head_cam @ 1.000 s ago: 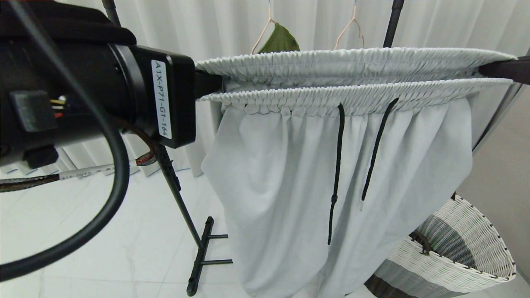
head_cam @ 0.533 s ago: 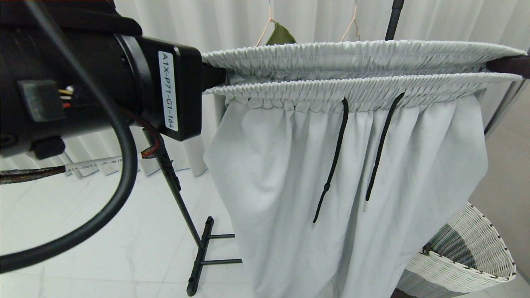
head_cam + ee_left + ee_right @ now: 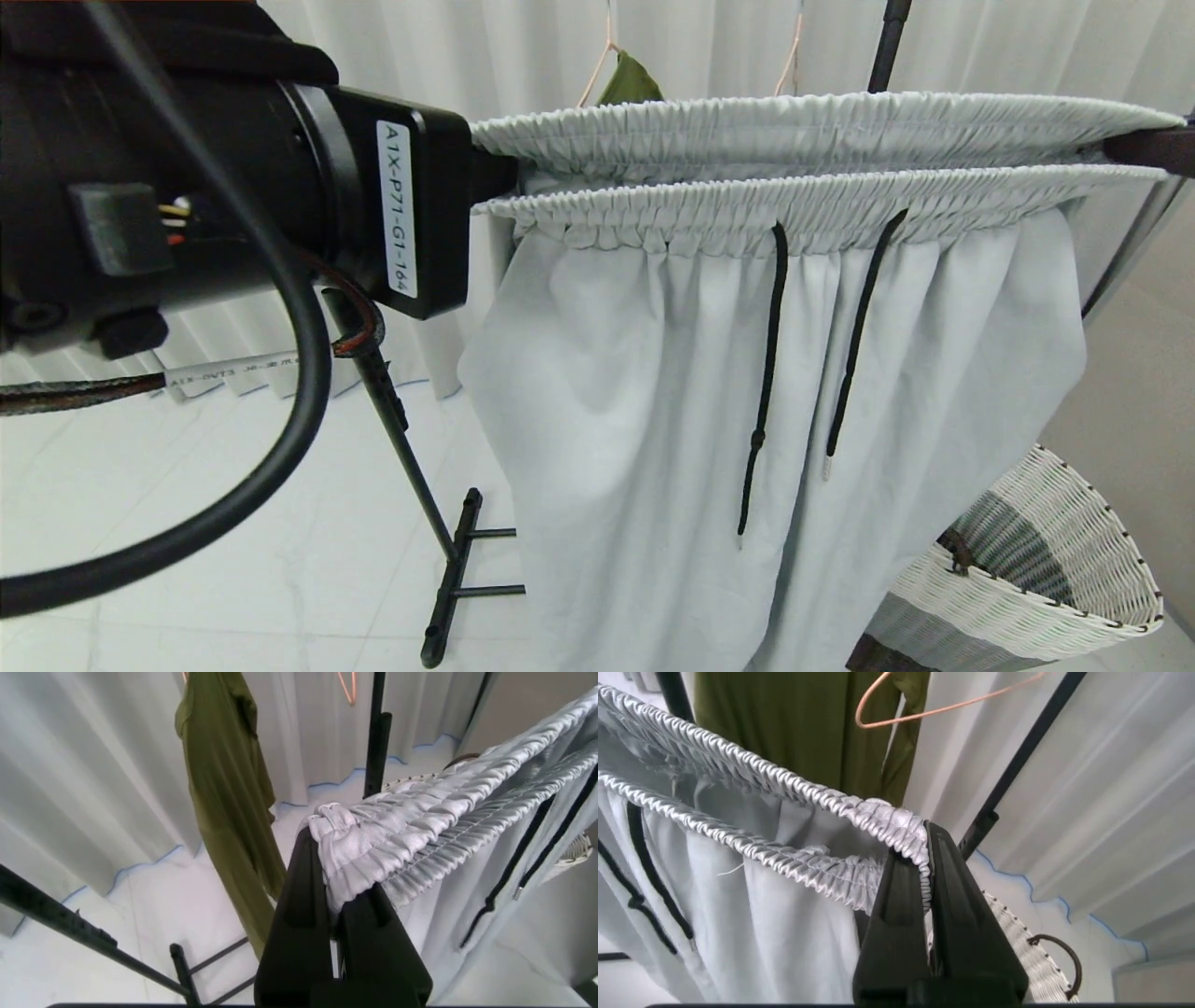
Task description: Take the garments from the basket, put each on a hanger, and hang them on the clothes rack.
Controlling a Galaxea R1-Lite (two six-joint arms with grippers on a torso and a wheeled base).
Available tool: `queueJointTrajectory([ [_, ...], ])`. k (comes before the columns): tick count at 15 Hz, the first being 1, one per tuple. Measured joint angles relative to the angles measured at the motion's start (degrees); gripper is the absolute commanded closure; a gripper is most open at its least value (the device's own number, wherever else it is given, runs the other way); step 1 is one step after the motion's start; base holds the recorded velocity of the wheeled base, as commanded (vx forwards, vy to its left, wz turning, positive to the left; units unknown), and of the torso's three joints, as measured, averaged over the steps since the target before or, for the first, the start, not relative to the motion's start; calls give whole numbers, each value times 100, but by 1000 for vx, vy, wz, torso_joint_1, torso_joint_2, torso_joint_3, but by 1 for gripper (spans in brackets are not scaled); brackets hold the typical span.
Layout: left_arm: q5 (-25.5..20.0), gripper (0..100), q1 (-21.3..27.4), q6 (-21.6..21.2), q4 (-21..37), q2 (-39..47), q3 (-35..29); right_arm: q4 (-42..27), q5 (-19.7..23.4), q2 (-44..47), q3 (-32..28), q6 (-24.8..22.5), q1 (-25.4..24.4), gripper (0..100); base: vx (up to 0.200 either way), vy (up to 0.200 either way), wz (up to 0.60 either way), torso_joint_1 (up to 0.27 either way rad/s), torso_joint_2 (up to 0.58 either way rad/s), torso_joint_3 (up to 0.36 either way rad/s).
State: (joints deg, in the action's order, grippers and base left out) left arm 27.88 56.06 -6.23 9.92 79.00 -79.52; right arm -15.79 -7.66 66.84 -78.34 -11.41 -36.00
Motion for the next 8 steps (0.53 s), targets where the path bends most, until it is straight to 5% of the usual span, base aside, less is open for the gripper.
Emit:
queueJointTrajectory([
  [4,23,100,-11,5,4,33,-11,30,9,-78,144,-9,0,0,0,0,0,0,0,0],
  [8,145,100,-111,0,4,59,4,22,660,-330,310,-9,0,0,0,0,0,0,0,0],
])
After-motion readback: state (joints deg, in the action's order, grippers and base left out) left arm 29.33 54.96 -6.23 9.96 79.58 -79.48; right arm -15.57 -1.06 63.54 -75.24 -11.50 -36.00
